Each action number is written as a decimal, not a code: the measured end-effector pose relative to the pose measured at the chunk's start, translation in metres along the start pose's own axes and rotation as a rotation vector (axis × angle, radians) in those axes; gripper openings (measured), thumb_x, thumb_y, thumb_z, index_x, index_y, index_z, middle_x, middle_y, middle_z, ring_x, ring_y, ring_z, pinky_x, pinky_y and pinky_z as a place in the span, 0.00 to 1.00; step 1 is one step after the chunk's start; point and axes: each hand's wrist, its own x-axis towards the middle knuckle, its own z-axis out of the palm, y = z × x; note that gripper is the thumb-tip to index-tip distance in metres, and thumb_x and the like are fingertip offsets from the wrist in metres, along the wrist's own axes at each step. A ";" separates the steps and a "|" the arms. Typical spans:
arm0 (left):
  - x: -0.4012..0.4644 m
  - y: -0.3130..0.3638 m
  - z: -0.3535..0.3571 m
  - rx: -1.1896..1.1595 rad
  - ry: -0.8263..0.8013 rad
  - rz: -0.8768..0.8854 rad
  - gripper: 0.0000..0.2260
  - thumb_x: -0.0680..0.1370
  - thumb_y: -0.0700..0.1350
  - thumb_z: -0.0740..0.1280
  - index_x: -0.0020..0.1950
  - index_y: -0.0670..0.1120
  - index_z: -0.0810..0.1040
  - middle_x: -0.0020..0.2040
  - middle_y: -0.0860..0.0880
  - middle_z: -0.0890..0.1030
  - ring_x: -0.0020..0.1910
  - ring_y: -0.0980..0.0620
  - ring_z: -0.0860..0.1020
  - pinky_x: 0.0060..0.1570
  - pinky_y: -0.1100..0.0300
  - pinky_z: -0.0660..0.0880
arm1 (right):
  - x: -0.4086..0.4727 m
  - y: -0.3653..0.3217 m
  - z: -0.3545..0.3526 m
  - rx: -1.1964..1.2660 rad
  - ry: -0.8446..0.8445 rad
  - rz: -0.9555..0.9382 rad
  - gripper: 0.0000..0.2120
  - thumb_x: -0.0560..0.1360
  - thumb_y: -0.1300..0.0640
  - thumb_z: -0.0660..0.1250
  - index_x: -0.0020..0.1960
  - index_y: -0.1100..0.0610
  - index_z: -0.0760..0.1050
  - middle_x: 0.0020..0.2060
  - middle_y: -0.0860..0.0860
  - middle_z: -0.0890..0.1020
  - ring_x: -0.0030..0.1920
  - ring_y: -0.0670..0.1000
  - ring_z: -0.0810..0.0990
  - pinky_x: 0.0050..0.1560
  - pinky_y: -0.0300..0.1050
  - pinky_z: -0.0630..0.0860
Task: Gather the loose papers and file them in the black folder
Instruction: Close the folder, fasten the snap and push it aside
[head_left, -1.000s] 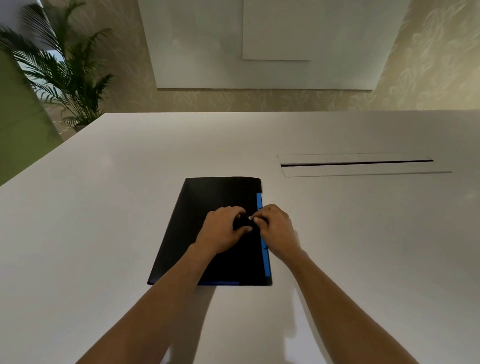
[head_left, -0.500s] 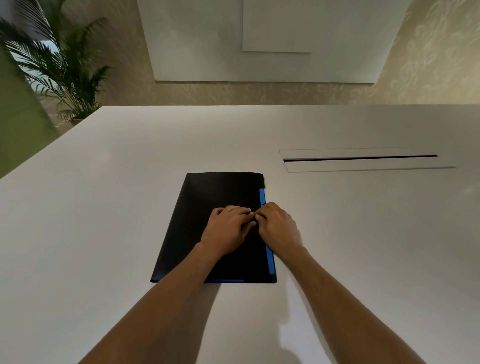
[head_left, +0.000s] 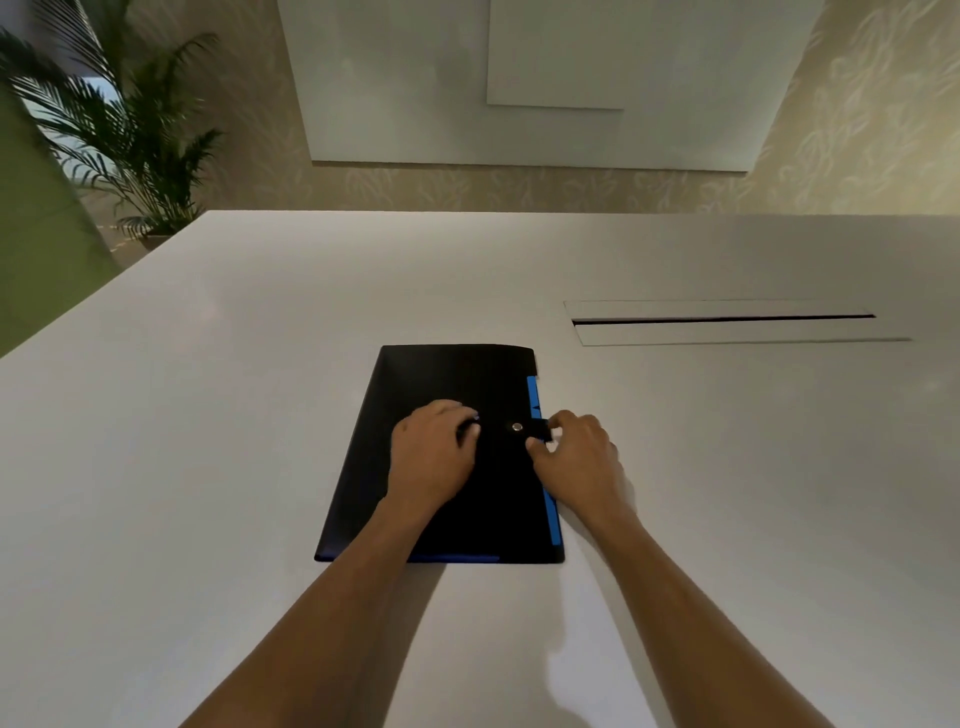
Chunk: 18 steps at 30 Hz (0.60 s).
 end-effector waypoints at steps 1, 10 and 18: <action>-0.005 -0.002 -0.007 0.027 0.066 -0.101 0.13 0.78 0.51 0.64 0.60 0.51 0.79 0.62 0.50 0.78 0.62 0.50 0.74 0.63 0.47 0.70 | -0.006 0.001 -0.003 -0.001 -0.009 0.033 0.20 0.77 0.46 0.67 0.62 0.58 0.74 0.54 0.56 0.78 0.42 0.49 0.71 0.36 0.40 0.66; -0.025 -0.013 -0.045 0.097 -0.125 -0.531 0.30 0.75 0.61 0.64 0.73 0.50 0.62 0.70 0.42 0.69 0.66 0.39 0.70 0.63 0.42 0.65 | -0.031 -0.009 -0.009 -0.091 -0.176 0.137 0.22 0.75 0.35 0.64 0.52 0.55 0.71 0.42 0.48 0.73 0.36 0.48 0.70 0.28 0.38 0.60; -0.003 -0.036 -0.066 -0.446 -0.080 -0.655 0.26 0.75 0.50 0.71 0.70 0.50 0.66 0.66 0.44 0.75 0.60 0.42 0.76 0.57 0.48 0.75 | -0.022 -0.004 -0.011 0.315 -0.224 0.306 0.17 0.76 0.44 0.69 0.56 0.53 0.69 0.49 0.51 0.80 0.46 0.51 0.81 0.40 0.43 0.77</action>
